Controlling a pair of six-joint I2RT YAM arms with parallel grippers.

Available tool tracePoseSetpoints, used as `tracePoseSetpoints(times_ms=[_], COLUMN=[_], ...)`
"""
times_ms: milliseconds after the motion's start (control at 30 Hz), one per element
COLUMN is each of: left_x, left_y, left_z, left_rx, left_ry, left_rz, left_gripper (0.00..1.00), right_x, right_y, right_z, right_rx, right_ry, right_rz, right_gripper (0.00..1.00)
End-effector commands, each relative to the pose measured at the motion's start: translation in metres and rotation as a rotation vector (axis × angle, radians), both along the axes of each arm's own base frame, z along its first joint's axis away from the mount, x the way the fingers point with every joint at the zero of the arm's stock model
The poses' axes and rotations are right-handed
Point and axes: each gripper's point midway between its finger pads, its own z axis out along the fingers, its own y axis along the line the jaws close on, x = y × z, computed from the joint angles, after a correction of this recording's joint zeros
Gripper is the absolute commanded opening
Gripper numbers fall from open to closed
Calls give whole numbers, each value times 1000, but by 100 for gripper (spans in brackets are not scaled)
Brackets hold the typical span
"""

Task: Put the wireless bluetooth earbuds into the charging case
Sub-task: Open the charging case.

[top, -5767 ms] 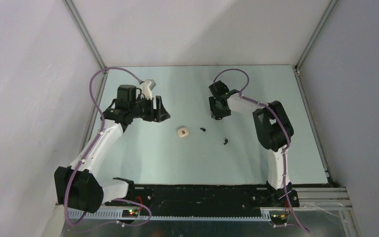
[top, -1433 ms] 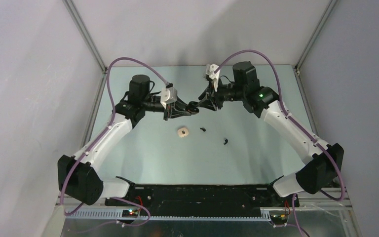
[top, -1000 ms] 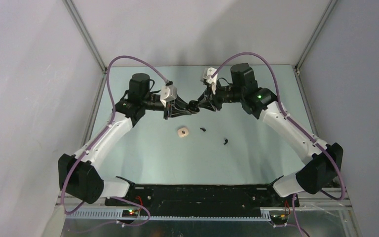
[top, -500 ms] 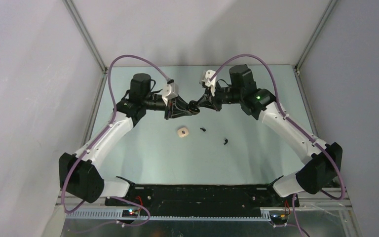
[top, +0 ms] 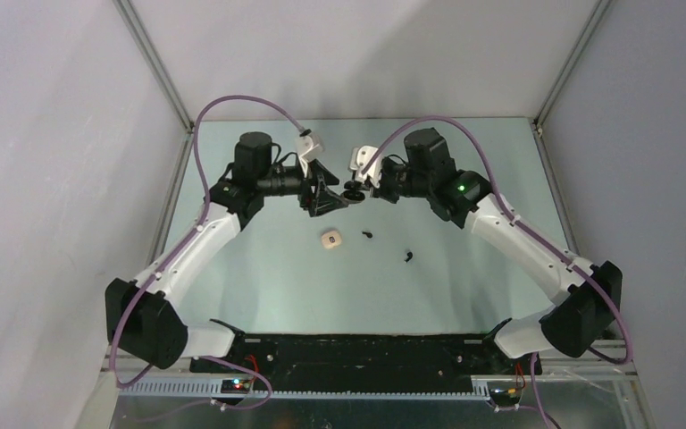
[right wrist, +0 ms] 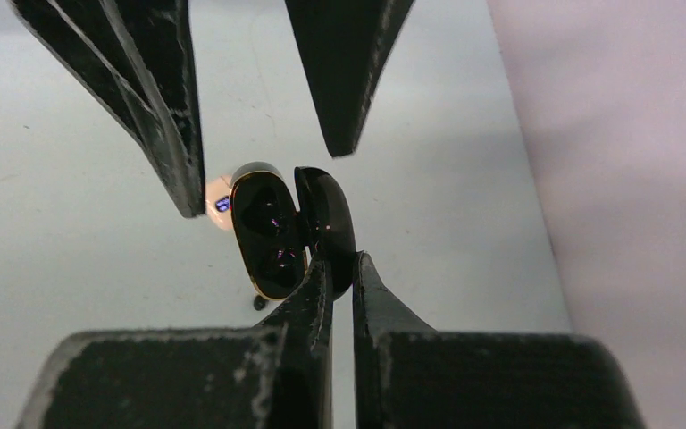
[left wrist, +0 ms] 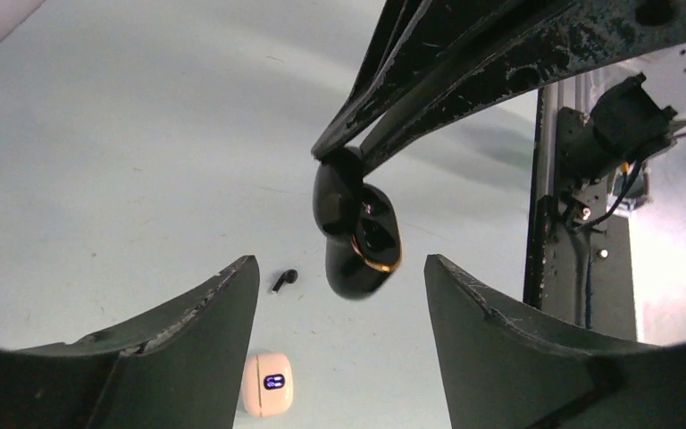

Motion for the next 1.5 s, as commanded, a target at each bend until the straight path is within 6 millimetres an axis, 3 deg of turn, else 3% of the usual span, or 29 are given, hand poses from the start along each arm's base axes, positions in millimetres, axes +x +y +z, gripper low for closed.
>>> tracePoseSetpoints(times_ms=[0,100,200,567,1200,1467], left_x=[0,-1,3,14,16,16], left_y=[2,0,-8,-26,-31,-31], left_z=[46,60,70,44,33,31], left_rx=[-82,-124,-153,-131,-121,-118], left_ry=[21,106,195,445,506,515], left_rz=[99,121,98,-5,-52,-55], left_gripper=[75,78,74,63,40,45], right_x=[9,5,3,6,6,11], right_y=[-19,-23,-26,-17,-3,-1], right_z=[20,18,18,25,21,23], right_rx=[-52,-99,-124,-140,-143,-140], right_ry=[-164,-218,-265,-366,-382,-394], right_rz=[-12,34,65,117,135,117], right_gripper=[0,0,0,0,0,0])
